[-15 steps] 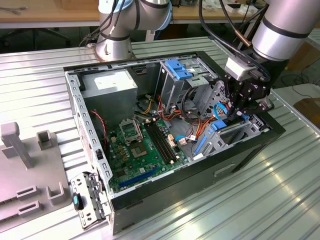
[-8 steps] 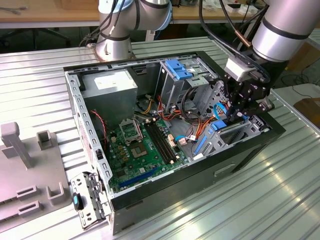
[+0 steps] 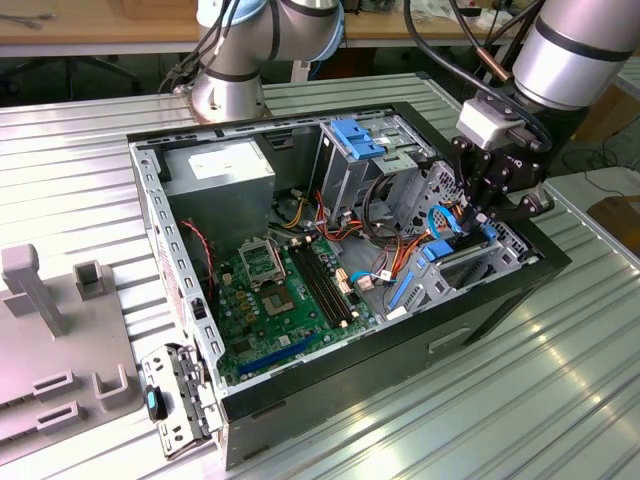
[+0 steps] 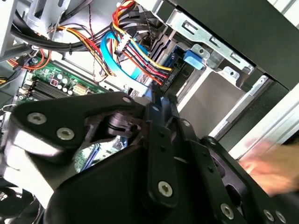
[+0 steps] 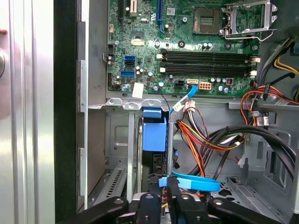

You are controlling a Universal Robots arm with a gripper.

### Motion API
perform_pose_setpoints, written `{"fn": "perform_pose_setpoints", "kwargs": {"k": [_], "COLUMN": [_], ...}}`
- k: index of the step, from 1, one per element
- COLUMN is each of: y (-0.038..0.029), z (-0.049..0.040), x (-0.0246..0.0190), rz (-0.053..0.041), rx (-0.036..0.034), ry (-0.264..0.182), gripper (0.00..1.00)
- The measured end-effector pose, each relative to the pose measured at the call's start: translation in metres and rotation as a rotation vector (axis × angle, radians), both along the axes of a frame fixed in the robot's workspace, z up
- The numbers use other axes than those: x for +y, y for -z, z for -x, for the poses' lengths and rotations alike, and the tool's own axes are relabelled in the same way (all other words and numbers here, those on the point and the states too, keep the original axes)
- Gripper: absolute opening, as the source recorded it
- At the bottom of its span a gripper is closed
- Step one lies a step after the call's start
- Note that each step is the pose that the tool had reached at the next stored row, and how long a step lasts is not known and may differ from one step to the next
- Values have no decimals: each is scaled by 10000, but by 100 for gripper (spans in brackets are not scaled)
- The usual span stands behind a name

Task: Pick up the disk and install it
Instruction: 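Insert the second disk wire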

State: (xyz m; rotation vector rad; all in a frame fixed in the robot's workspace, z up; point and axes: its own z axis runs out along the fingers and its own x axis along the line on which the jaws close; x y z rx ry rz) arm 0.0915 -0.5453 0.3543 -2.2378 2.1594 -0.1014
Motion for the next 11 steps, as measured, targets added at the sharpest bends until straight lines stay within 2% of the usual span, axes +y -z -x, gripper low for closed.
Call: {"fn": "perform_pose_setpoints", "kwargs": {"k": [1,11], "y": [0,0], "z": [0,-1], "x": [0,0], "rz": [-6,-59], "rx": [0,0], "ry": [0,-1], "gripper": [11,11]}}
